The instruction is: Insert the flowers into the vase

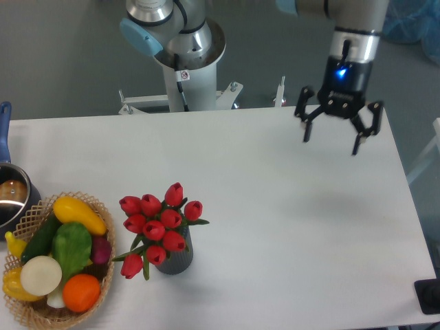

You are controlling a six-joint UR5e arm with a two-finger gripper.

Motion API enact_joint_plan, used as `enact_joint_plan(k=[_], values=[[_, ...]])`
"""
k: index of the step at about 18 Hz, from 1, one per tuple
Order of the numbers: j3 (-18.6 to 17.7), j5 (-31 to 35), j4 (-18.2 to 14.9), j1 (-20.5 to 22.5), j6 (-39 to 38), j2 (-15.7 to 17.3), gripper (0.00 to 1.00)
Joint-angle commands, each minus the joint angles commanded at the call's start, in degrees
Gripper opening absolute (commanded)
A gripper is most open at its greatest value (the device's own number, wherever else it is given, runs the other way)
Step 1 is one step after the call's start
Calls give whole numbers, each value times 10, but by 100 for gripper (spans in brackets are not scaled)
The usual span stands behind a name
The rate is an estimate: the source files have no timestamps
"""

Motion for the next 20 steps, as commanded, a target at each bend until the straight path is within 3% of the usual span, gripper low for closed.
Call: enact_joint_plan(k=[2,5,7,10,12,14,17,20], values=[[10,64,-40,23,27,14,100],[20,103,-107,70,92,32,100],[27,104,-147,112,150,47,100],[68,105,-255,196,250,55,100],[85,105,-304,250,294,57,100],[88,115,-326,299,345,67,100],[100,160,-331,350,436,73,100],[104,166,-346,396,460,75,100]])
